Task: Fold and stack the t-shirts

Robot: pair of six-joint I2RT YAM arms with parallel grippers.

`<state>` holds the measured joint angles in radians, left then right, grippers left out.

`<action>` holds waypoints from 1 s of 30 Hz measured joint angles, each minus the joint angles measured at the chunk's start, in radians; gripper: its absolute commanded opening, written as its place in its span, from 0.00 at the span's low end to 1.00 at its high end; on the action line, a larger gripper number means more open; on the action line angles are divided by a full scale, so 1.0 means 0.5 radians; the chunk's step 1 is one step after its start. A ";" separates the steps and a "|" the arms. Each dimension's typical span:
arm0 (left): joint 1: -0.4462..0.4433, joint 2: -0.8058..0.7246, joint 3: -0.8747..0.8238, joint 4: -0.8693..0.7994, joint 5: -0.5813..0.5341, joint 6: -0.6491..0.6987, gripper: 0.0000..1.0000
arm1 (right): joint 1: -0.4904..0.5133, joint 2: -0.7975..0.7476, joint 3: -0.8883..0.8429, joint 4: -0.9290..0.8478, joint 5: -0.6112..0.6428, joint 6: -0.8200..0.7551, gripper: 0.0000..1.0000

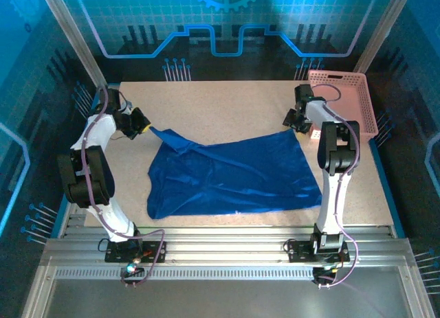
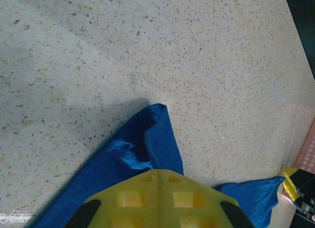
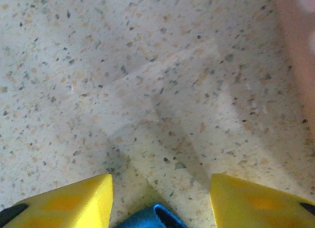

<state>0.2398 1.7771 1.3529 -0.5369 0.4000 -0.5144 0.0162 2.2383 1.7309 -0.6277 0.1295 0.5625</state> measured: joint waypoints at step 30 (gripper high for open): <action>-0.035 0.129 0.278 0.014 0.009 -0.021 0.00 | -0.019 -0.177 -0.027 -0.061 -0.192 -0.028 0.00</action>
<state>0.2222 1.8416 1.4921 -0.5301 0.4046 -0.5247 0.0067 2.1498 1.7172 -0.6582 0.0334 0.5484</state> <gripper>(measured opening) 0.053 0.064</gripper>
